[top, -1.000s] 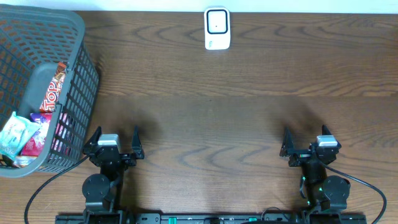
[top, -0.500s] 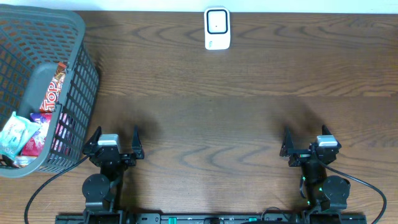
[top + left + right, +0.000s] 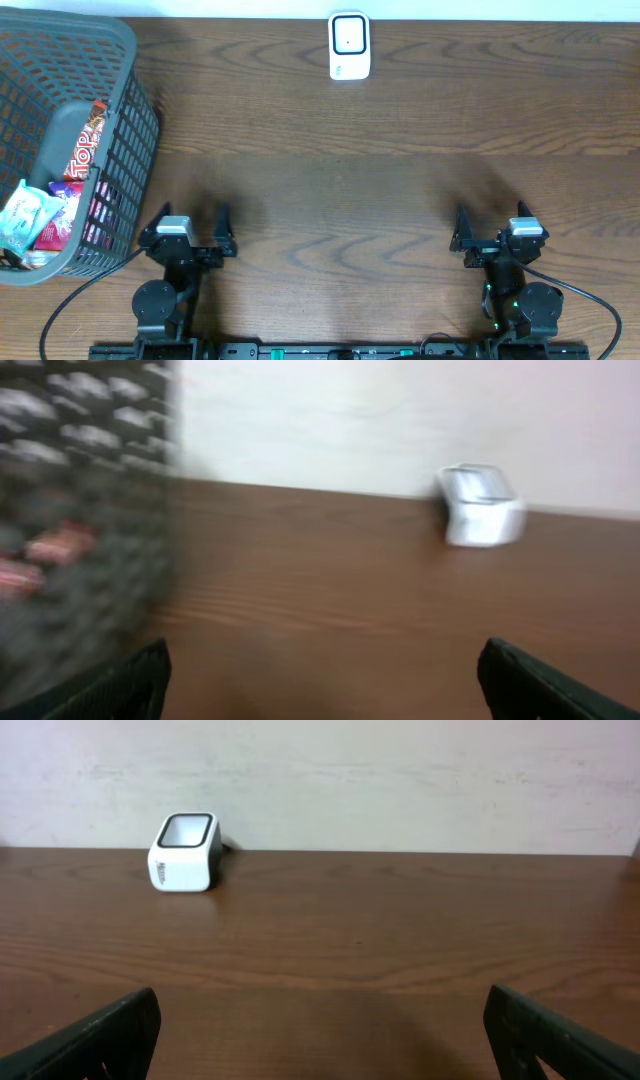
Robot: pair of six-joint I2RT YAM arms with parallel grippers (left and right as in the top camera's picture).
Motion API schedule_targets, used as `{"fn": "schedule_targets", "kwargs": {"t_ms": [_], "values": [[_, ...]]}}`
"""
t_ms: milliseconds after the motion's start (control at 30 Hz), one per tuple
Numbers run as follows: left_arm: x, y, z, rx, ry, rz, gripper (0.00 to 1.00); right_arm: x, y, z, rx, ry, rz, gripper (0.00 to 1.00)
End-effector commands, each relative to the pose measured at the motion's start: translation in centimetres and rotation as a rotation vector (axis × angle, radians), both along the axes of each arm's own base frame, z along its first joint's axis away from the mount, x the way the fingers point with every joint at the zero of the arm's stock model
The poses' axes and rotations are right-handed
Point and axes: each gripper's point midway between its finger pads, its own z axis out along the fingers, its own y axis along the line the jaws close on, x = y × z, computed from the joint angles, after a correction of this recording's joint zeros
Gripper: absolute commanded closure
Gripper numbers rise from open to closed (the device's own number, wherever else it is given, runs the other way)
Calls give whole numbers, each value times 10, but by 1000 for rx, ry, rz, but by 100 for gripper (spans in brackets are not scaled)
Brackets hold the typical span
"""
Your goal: Scan the item barcode
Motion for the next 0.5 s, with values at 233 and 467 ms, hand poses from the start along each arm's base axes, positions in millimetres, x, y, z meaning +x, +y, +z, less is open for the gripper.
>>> {"fn": "schedule_targets", "kwargs": {"t_ms": [233,467], "values": [[-22,-68,48,-760,37,-409,2,0,2,0,-11,-2,12,1],[-53,-67,141,-735,-307,-557,2,0,2,0,-11,-2,12,1]]}}
